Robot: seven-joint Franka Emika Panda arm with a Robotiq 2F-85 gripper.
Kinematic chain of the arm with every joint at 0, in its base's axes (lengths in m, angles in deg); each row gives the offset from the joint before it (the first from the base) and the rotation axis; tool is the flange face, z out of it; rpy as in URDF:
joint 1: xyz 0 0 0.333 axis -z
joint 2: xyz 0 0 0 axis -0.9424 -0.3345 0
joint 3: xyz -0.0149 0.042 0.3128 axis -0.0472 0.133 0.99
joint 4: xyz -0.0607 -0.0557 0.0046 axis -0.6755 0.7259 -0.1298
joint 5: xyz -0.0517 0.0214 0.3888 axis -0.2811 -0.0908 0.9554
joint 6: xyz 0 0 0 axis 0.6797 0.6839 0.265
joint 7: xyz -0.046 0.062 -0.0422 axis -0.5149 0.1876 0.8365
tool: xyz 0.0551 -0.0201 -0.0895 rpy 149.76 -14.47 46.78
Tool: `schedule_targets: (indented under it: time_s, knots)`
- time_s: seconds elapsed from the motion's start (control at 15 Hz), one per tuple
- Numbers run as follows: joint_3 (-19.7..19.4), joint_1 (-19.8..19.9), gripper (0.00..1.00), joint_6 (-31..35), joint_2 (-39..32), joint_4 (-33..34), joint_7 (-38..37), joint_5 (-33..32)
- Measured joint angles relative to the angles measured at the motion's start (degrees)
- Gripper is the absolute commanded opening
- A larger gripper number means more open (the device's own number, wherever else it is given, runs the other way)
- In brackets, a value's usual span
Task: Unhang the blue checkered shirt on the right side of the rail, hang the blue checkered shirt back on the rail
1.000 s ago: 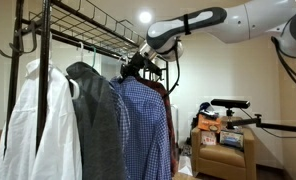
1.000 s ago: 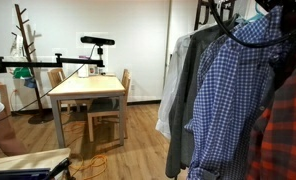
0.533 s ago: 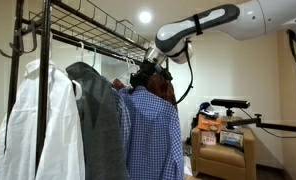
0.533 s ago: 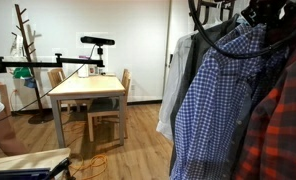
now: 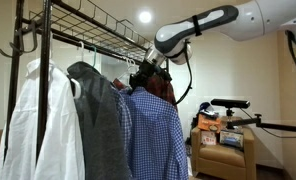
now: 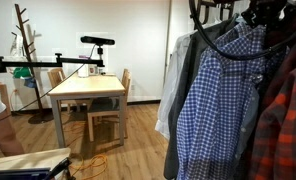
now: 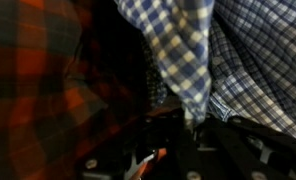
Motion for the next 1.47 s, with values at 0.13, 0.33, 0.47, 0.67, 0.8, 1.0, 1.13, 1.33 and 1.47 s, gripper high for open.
schedule_targets:
  time_s: [0.13, 0.33, 0.47, 0.67, 0.8, 1.0, 1.13, 1.33, 1.47]
  knots:
    - [0.00, -0.08, 0.09, 1.41, 0.52, -1.49, -0.12, -0.04]
    - [0.09, -0.09, 0.09, 7.25, 3.36, -7.95, -0.49, 0.64]
    - [0.49, -0.16, 0.09, 12.75, 5.64, -13.49, -0.35, 2.70]
    - [0.81, -0.34, 0.09, 26.16, 7.36, -20.31, -0.57, 5.86]
    - [0.93, -0.43, 0.09, 34.81, 7.30, -22.78, -1.19, 5.91]
    - [0.99, -0.66, 0.09, 44.51, 7.01, -23.79, -2.03, 5.27]
    - [0.98, -0.74, 0.09, 49.16, 6.98, -23.35, -2.03, 3.98]
    - [0.74, -0.76, 0.09, 51.69, 6.96, -21.39, -3.03, -1.07]
    - [0.63, -0.76, 0.09, 51.61, 6.96, -20.62, -3.47, -4.23]
